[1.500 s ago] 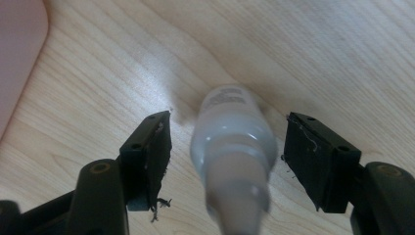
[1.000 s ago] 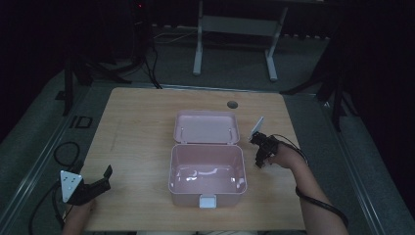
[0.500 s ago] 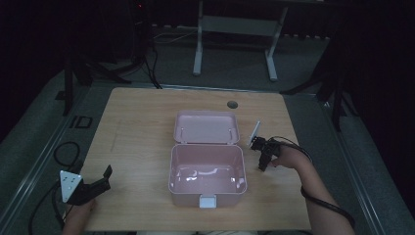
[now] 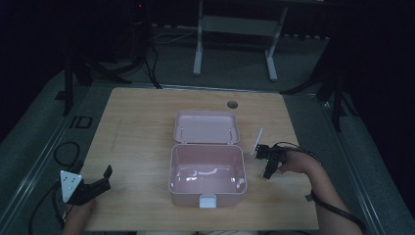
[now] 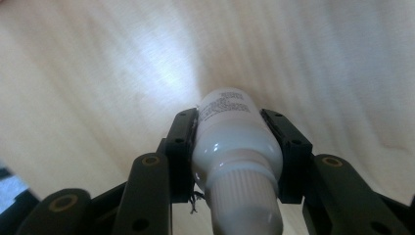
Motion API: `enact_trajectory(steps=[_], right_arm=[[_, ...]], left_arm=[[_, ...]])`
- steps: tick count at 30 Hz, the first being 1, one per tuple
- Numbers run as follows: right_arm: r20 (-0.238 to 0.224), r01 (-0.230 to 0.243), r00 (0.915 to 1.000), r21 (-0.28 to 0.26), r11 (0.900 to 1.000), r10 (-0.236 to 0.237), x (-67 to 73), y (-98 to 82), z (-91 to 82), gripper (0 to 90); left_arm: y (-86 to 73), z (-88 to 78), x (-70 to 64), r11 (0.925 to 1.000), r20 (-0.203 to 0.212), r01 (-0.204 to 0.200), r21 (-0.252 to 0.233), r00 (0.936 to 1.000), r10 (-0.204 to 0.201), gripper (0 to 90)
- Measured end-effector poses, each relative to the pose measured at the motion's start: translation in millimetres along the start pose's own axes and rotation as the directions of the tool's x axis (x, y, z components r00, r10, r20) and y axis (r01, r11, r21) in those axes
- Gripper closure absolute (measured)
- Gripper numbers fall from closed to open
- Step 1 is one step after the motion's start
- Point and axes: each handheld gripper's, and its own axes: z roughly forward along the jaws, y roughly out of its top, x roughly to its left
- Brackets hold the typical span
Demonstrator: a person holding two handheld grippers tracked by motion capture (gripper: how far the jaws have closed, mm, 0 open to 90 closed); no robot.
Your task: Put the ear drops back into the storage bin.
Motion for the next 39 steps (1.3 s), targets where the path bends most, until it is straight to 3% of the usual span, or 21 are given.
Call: enact_trajectory(steps=[6, 11, 16, 18, 20, 23, 26, 28, 33, 36, 37, 39], right_arm=[[0.018, 0.103, 0.9945, -0.008, 0.995, -0.103, 9.6, -7.5, 1.4, 59.5], [0.046, 0.121, 0.9913, 0.037, 0.992, -0.123, 13.6, -13.5, 2.7, 59.5], [0.055, 0.21, 0.9761, 0.013, 0.978, -0.21, 21.3, -21.2, 2.3, 59.5], [0.032, 0.221, 0.9744, 0.036, 0.975, -0.222, 23.5, -24.2, 4.7, 59.5], [0.045, 0.236, 0.97, 0.057, 0.97, -0.239, 25.5, -25.8, 6.8, 59.5], [0.057, 0.267, 0.9613, 0.052, 0.962, -0.27, 28.7, -29.3, 7.1, 59.5], [0.087, 0.311, 0.9459, 0.032, 0.95, -0.312, 34.3, -31.9, 4.5, 59.5], [0.081, 0.331, 0.94, 0.018, 0.943, -0.332, 37.4, -33.2, 3.8, 59.5], [0.098, 0.394, 0.9122, 0.054, 0.917, -0.398, 49.6, -32.3, 6.7, 59.5], [0.106, 0.413, 0.9026, 0.059, 0.909, -0.417, 54.5, -30.7, 5.8, 59.6], [0.094, 0.412, 0.9047, 0.058, 0.909, -0.416, 55.5, -30.4, 5.4, 59.6], [0.098, 0.421, 0.8994, 0.069, 0.904, -0.426, 58.1, -29.2, 4.7, 59.6]], left_arm=[[0.0, 0.2, -0.3, 1.0, 0.0, -0.002, 0.001, 1.0, 0.002, 2.0], [-0.1, 0.1, -0.5, 1.0, -0.001, -0.002, 0.001, 1.0, 0.002, 2.0], [-0.1, 0.2, -0.8, 1.0, -0.001, -0.004, 0.001, 1.0, 0.004, 2.0], [-0.2, 0.2, -1.0, 1.0, -0.002, -0.005, 0.001, 1.0, 0.005, 2.0], [-0.2, 0.3, -1.1, 1.0, -0.002, -0.005, 0.001, 1.0, 0.005, 2.0], [-0.2, 0.2, -1.2, 1.0, -0.002, -0.006, 0.002, 1.0, 0.006, 2.0], [-0.2, 0.1, -1.2, 1.0, -0.001, -0.006, 0.001, 1.0, 0.006, 2.0], [-0.2, 0.2, -1.2, 1.0, 0.0, -0.006, 0.001, 1.0, 0.006, 2.0], [-0.2, 0.2, -1.5, 1.0, -0.002, -0.007, 0.003, 1.0, 0.007, 2.0], [-0.2, 0.2, -1.4, 1.0, -0.001, -0.006, 0.002, 1.0, 0.006, 2.0], [-0.2, 0.2, -1.4, 1.0, -0.001, -0.006, 0.002, 1.0, 0.006, 2.0], [-0.2, 0.2, -1.3, 1.0, -0.001, -0.006, 0.002, 1.0, 0.006, 2.0]])
